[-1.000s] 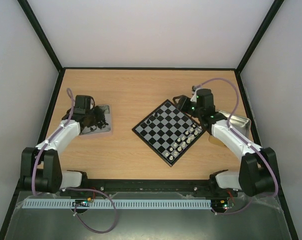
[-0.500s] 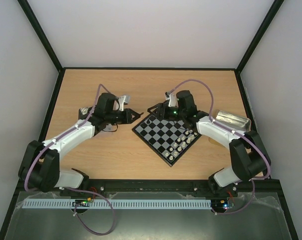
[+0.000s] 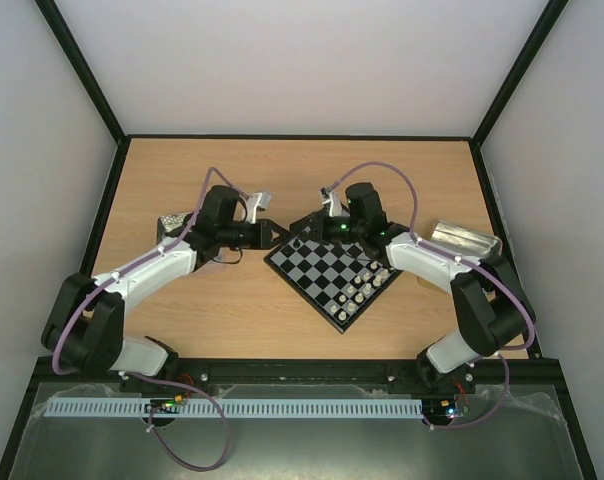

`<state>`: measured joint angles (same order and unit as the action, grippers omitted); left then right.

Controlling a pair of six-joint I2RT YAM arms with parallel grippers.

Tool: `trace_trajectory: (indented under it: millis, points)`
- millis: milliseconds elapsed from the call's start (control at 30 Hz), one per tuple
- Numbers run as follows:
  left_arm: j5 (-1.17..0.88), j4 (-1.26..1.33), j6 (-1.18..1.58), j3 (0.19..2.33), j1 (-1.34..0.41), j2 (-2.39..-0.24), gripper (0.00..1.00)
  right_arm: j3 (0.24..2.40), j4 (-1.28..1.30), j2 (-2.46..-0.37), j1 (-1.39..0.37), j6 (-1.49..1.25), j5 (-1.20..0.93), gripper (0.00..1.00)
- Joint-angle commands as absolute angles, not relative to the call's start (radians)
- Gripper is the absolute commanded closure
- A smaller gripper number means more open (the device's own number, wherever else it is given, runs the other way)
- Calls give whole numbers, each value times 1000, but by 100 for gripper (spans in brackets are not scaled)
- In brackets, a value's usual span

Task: Set up the chess pieces on the board
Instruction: Place the chess piece on the chessboard.

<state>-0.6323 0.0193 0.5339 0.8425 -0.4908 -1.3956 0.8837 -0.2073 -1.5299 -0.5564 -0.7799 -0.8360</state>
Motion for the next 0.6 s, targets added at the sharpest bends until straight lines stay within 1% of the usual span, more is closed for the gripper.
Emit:
trace_trajectory:
  millis: [0,133,200,267,300,333,400,567]
  points:
    - [-648,63,524,876,-497,-1408,90,899,-258,-1537,-561,-810,-869,85]
    - [-637,59,526,880,-497,-1408,88,900,-262,-1539,-561,-821,-860,98]
    - [-623,49,527,883,-497,-1405,84,903,-256,-1538,-561,-822,-847,98]
    - [-581,23,526,890,-497,-1400,70,912,-230,-1536,-561,-804,-811,98]
    - [-552,7,525,893,-497,-1395,65,925,-198,-1535,-561,-782,-780,98]
    - [-504,-7,523,895,-497,-1391,59,939,-160,-1538,-561,-756,-739,98]
    - [-416,-40,523,897,-497,-1377,55,978,-59,-1544,-561,-685,-632,98]
    - [-217,-103,532,894,-495,-1326,49,1068,141,-1570,-561,-532,-259,98]
